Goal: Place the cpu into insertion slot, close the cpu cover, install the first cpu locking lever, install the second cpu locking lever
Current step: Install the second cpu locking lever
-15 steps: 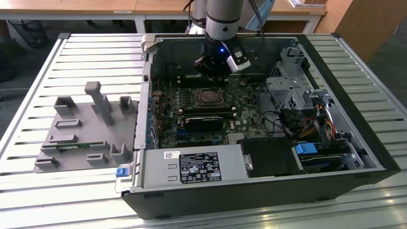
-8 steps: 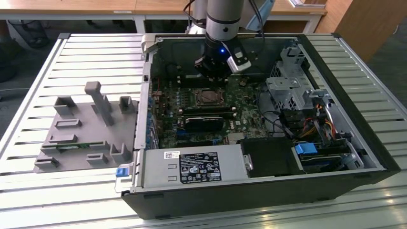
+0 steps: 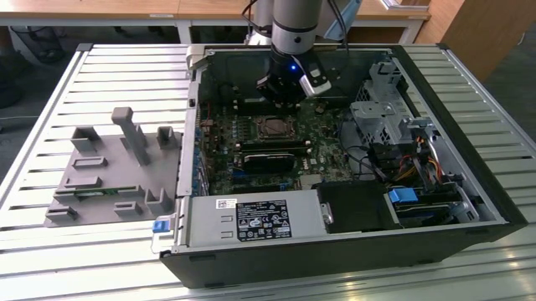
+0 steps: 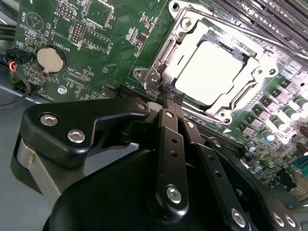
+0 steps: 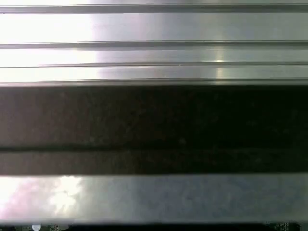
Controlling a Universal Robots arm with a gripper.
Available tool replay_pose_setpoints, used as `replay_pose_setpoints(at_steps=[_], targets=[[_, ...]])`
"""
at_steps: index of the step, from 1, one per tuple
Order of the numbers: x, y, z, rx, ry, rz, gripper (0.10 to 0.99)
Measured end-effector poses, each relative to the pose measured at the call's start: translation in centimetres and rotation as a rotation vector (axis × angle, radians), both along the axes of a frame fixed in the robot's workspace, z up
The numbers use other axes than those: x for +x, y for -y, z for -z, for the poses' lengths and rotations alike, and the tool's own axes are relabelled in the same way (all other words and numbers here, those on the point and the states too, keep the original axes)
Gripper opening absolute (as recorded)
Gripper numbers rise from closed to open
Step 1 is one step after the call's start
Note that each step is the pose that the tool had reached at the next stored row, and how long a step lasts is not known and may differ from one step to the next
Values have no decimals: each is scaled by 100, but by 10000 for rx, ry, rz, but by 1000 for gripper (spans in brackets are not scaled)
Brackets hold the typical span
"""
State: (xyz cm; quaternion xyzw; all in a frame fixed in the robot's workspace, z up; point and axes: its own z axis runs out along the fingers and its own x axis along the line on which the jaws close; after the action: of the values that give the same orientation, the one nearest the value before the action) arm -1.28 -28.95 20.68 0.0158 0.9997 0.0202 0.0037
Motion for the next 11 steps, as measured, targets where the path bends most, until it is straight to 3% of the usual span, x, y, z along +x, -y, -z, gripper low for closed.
replay_pose_setpoints(at_steps=[11], targets=[[5, 71, 0, 0, 0, 0, 106]])
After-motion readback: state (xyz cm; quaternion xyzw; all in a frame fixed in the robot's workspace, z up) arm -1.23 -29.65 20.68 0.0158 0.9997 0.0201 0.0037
